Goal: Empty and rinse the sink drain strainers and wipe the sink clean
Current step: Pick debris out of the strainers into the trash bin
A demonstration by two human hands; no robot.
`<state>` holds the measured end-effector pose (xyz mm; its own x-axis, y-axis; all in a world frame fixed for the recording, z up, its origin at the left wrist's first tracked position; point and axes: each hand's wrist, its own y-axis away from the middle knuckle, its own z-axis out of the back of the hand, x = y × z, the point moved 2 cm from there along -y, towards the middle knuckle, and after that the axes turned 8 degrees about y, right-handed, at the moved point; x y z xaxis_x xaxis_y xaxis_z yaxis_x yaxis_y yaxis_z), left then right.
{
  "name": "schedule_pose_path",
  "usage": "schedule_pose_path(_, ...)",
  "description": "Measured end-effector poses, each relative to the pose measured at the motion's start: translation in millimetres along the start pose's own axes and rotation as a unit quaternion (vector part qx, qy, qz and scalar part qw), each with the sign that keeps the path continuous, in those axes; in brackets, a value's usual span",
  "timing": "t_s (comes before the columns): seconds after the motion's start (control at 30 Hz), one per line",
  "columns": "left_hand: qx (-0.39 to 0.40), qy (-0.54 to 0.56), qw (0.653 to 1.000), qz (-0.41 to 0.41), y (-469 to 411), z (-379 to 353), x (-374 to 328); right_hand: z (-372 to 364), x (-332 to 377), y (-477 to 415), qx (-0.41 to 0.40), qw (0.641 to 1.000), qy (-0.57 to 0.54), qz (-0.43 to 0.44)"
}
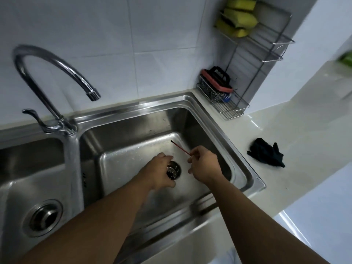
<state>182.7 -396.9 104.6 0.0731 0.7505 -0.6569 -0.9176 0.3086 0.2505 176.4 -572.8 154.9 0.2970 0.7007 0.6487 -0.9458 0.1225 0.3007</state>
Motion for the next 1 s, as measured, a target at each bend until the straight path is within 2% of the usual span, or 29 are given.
schedule_pose_path(0.23, -0.019, -0.014, 0.997, -0.073, 24.8, 38.3, -51.6, 42.1, 27.5, 64.1, -0.078, 0.996, -0.019, 0.032)
schedule_pose_path(0.5, 0.003, 0.000, 0.985, -0.173, 47.7, 25.9, -146.4, 97.8, 9.8, 125.0, -0.191, 0.981, -0.017, -0.019)
schedule_pose_path(0.77, 0.060, -0.026, 0.972, -0.227, 64.2, -42.0, -227.5, 145.3, -75.8, 185.6, -0.252, 0.962, -0.065, -0.085)
schedule_pose_path(1.0, 0.115, -0.049, 0.958, -0.258, 65.2, -144.0, -295.9, 191.6, -182.6, 241.5, -0.281, 0.943, -0.091, -0.154)
